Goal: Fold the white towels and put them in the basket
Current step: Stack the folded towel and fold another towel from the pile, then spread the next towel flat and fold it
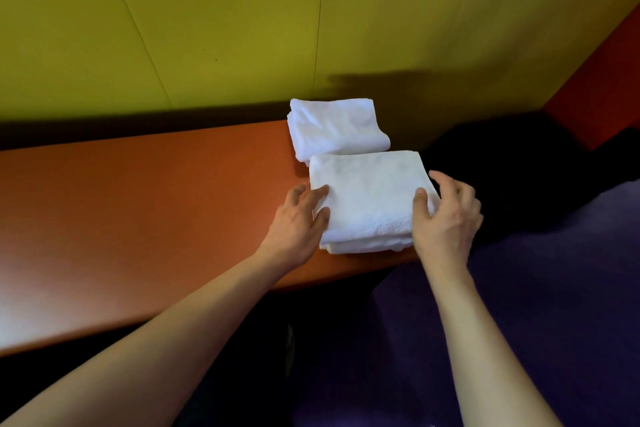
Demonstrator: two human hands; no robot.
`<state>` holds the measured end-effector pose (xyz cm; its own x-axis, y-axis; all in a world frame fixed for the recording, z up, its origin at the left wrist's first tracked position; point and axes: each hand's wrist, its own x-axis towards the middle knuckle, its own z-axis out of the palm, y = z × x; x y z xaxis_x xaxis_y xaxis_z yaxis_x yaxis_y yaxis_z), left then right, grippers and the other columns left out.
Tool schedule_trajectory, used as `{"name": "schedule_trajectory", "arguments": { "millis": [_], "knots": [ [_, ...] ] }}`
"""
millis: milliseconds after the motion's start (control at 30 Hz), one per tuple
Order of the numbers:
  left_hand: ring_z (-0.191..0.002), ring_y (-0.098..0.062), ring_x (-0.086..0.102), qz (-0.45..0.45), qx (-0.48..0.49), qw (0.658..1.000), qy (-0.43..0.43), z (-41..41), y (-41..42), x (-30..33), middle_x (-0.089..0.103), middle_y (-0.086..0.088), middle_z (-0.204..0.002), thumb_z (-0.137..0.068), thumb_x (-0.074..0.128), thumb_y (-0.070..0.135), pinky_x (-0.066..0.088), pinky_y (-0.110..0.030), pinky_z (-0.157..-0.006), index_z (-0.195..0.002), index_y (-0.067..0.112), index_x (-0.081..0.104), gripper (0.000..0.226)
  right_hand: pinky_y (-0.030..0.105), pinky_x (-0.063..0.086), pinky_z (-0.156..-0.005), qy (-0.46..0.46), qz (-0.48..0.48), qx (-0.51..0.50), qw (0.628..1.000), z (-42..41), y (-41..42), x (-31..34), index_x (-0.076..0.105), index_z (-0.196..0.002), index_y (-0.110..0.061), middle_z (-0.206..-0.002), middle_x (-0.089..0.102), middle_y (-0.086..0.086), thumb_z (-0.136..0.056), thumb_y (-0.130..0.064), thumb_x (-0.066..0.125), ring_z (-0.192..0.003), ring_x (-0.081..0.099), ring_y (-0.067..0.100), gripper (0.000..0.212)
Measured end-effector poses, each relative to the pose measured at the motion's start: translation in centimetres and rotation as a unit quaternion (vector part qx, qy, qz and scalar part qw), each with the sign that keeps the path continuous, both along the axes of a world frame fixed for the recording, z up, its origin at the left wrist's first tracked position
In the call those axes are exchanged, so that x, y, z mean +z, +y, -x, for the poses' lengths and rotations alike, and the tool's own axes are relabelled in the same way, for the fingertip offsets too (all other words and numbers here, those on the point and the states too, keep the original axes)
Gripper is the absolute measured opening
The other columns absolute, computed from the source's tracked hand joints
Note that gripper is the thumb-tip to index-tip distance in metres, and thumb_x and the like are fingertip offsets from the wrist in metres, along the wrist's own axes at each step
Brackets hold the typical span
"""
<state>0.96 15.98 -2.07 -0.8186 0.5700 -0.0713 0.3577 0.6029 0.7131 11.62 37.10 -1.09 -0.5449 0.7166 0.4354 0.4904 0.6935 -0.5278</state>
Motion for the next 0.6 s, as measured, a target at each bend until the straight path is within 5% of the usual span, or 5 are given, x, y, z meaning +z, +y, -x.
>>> {"name": "schedule_trajectory", "arguments": {
  "millis": [267,600],
  "knots": [
    [-0.121,-0.031,0.05,0.083,-0.043,0.988,0.12,-2.2,-2.8,1.6,0.044,0.0,-0.148,-0.102,0.043,0.037,0.043,-0.046,-0.102,-0.149,0.032,0.042,0.047,0.046,0.039,-0.095,-0.016,-0.031,0.053,0.998,-0.5,-4.4,0.9,0.065,-0.124,-0.021,-0.123,0.06,0.005,-0.089,-0.021,0.064,-0.114,0.052,0.029,0.035],
    [-0.123,-0.028,0.05,0.143,0.005,0.956,0.258,-4.0,-11.6,6.2,0.051,0.001,-0.138,-0.098,0.047,0.039,0.038,-0.044,-0.1,-0.136,0.028,0.053,0.04,0.045,0.043,-0.094,-0.021,-0.002,0.191,0.981,1.3,-13.8,2.0,0.065,-0.122,-0.019,-0.122,0.062,0.003,-0.087,-0.016,0.064,-0.111,0.057,0.027,0.036]
  ]
}}
